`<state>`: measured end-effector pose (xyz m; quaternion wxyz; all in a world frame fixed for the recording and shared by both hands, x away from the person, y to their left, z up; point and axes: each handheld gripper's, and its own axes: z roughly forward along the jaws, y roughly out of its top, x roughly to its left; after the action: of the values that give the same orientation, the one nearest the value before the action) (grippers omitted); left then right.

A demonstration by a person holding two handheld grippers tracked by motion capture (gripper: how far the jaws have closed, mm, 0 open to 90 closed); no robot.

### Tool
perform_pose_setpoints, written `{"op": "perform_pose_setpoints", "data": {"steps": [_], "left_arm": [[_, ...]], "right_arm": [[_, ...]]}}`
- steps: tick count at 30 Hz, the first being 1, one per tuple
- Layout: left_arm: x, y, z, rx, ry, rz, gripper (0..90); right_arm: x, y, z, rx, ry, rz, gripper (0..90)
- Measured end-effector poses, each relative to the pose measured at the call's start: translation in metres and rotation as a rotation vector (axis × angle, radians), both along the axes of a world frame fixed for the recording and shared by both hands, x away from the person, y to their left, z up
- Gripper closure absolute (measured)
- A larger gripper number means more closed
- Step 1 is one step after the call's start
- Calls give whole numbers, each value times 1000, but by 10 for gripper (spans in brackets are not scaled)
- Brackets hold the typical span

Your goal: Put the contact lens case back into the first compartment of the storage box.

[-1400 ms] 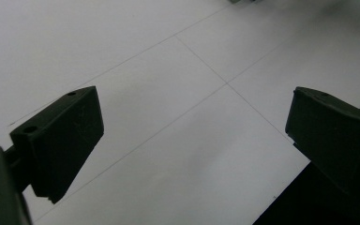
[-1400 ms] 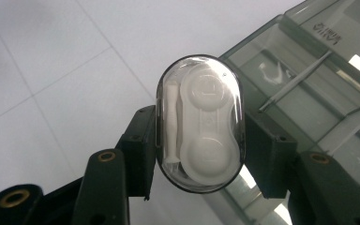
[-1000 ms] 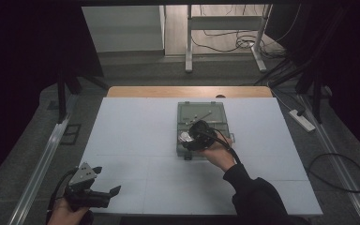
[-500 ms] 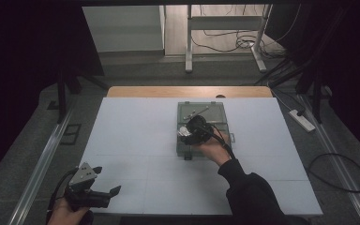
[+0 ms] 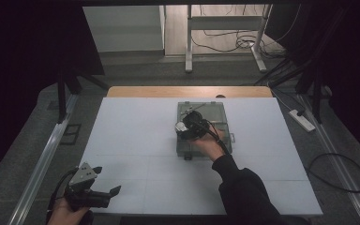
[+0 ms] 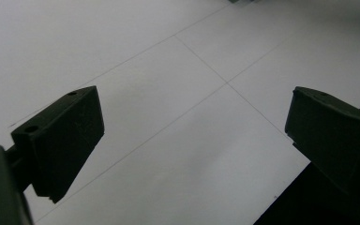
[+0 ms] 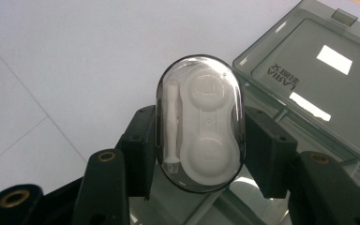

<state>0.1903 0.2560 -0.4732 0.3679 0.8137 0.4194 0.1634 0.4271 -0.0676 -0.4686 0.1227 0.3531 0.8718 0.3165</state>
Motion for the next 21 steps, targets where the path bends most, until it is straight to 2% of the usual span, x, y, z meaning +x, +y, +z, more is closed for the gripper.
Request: {"op": "perform_pose_setpoints", "data": {"steps": [12, 21], "left_arm": [[0, 0, 0, 2, -1, 0, 48], [0, 0, 0, 4, -1, -2, 49]], "right_arm": [[11, 9, -9, -33, -12, -43, 487], [12, 14, -16, -75, -35, -75, 485]]}}
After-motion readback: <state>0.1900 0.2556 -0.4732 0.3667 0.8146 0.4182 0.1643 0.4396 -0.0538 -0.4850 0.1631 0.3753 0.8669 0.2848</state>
